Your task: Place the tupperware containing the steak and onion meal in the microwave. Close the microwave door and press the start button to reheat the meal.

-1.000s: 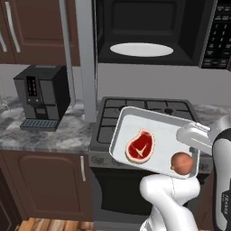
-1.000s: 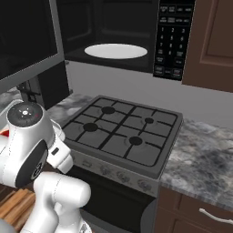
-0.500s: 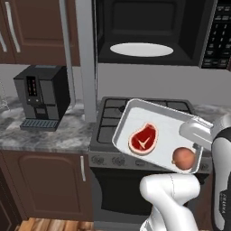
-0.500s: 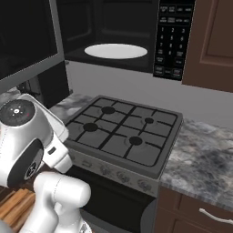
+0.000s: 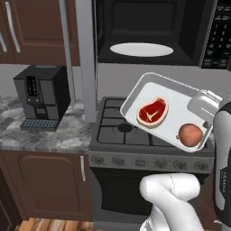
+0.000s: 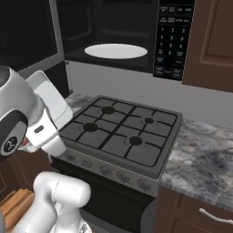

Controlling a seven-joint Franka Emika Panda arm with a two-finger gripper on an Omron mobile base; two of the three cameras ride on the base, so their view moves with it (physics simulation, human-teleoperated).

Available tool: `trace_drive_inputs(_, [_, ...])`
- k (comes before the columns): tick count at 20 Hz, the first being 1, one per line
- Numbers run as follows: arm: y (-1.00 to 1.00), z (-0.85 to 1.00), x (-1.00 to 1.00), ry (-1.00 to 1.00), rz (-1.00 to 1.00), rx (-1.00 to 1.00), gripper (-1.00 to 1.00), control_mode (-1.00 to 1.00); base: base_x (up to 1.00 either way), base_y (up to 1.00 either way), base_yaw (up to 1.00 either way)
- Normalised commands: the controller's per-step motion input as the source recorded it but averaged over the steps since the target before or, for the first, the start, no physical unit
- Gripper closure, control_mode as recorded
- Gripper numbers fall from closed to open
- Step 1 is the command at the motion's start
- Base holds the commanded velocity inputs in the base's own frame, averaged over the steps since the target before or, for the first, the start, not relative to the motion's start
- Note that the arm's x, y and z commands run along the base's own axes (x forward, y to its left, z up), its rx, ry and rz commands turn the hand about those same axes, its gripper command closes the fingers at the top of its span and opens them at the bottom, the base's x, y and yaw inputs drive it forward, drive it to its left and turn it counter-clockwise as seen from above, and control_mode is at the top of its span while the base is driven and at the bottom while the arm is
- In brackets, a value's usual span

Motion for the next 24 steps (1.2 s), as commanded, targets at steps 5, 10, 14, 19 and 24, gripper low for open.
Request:
trace_drive_inputs(5, [-0.15,0.14,-0.03,-0.11,-0.14,0.03,1.0,-1.0,0.0,0.0,0.0])
trace_drive_inputs(10, [-0.42,0.02,0.02,-0.04,-0.03,0.39,1.0,-1.0,0.0,0.0,0.0])
trace_drive_inputs(14, [0.0,0.31,0.28,-0.08,-0.15,0.32,1.0,-1.0,0.0,0.0,0.0])
trace_drive_inputs(19, [0.11,0.67,0.17,-0.01,-0.17,0.06,1.0,-1.0,0.0,0.0,0.0])
trace_drive_inputs(24, [0.04,0.41,0.27,0.05,-0.14,0.0,1.0,-1.0,0.0,0.0,0.0])
